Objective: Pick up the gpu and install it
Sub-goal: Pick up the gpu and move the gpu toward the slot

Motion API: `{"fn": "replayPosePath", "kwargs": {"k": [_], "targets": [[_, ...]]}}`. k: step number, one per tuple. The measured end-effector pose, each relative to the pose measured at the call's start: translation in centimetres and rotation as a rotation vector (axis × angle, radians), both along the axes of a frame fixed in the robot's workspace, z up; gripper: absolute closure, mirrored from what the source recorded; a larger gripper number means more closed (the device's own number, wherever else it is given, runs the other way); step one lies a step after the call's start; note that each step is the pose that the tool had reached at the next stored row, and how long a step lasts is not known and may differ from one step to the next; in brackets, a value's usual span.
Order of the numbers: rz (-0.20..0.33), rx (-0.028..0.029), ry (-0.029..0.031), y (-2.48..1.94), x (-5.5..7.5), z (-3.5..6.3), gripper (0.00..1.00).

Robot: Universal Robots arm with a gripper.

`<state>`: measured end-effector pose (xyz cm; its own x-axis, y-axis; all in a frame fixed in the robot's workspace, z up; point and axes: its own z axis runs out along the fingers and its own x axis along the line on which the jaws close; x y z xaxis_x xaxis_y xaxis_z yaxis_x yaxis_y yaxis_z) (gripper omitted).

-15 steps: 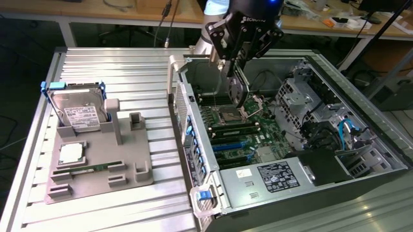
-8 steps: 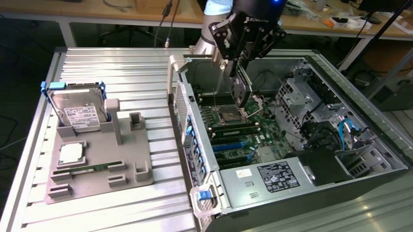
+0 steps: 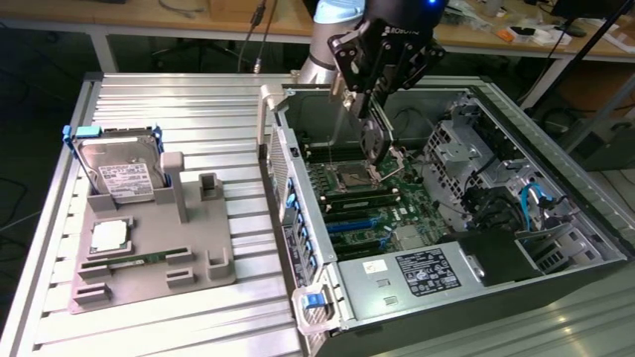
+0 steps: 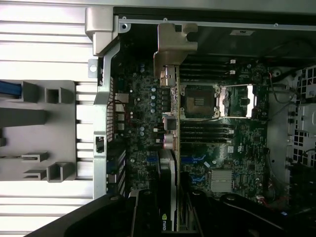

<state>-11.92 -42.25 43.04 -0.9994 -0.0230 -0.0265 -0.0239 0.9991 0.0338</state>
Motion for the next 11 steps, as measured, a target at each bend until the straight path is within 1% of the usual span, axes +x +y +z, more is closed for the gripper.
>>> {"fn": "replayPosePath", "kwargs": {"k": [11], "targets": [[0.0,0.0,0.0,0.0,2.0,0.0,0.73]]}}
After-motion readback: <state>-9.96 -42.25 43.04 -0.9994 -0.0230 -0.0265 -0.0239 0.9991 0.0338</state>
